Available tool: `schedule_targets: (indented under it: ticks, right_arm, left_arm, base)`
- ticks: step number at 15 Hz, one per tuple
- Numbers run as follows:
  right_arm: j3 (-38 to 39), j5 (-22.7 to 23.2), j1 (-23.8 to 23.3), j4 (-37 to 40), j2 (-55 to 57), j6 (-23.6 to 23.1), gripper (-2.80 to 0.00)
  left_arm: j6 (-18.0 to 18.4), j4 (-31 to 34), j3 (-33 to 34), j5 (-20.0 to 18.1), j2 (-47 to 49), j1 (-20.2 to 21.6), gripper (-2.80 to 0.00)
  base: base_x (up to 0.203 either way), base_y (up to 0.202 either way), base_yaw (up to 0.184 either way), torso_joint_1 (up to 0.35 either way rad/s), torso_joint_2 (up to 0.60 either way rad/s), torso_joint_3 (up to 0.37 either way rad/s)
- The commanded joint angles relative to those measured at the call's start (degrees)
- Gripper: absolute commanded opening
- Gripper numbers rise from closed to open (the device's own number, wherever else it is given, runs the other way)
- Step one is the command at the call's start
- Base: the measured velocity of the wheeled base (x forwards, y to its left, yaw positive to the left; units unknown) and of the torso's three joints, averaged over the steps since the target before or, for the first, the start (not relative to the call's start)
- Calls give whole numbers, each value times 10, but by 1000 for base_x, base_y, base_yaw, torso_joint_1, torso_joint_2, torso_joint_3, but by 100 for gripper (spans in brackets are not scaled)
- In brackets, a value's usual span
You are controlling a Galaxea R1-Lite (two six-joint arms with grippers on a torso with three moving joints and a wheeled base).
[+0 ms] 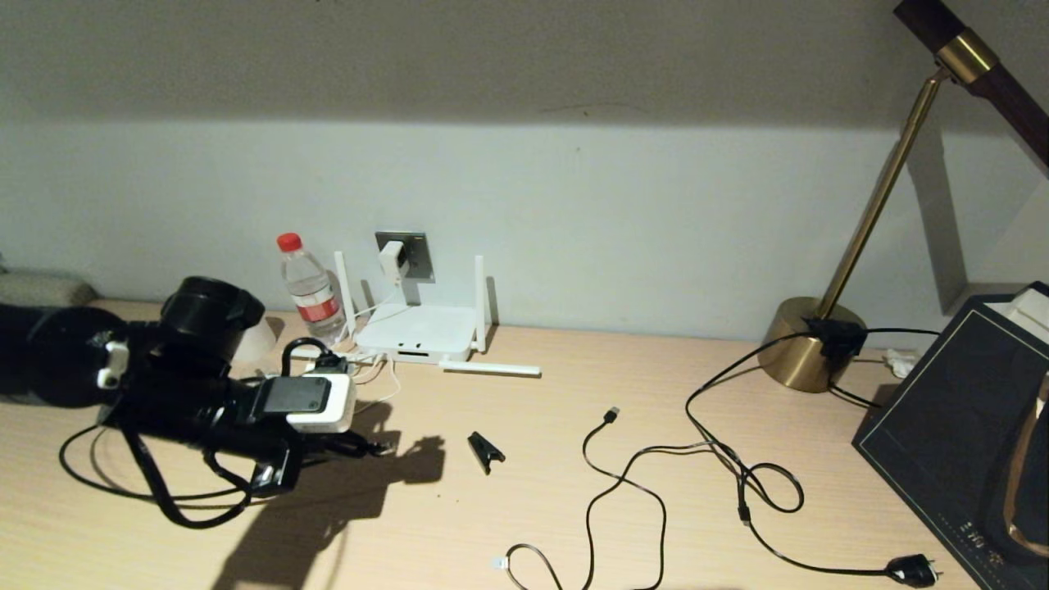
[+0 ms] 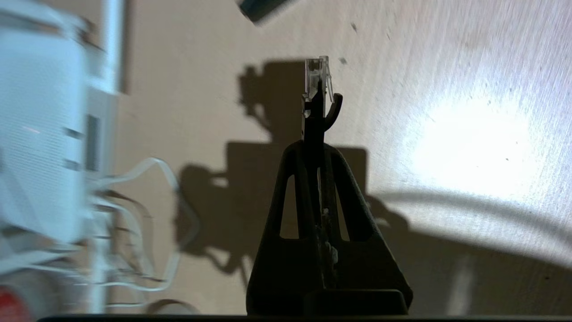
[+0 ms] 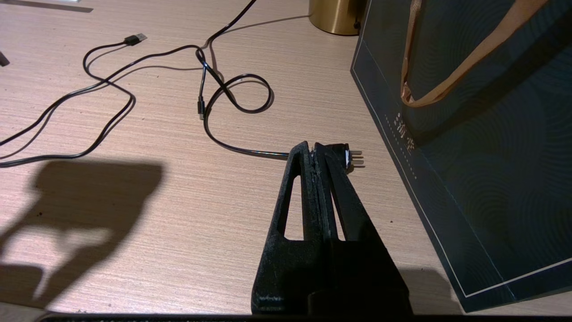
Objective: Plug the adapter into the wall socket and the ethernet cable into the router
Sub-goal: Pick up cable, then hand it to the other hand
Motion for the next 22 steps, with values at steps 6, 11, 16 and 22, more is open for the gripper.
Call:
schedule_targets:
  ticks: [6,11,16,22]
  right_arm:
    - [0,0,0,1,1,0,-280]
    - [-8,-11,-2,0,2,18,-280]
    - [-189,106,0,2,212,163,-280]
    - [-348,381,9,-104,595,326,-280]
  left_arm:
    - [-55,106,-274,43,-33,-139,-280]
    - [-68,64,-278,79,-17,-185,-280]
    - [-97,64,-332,83,2,-240,-280]
    - [-125,64,-380,106,24,-310,-280]
  base:
    - [0,0,0,0,0,0]
    - [0,0,0,0,0,0]
    - [0,0,0,0,0,0]
    - [0,0,0,0,0,0]
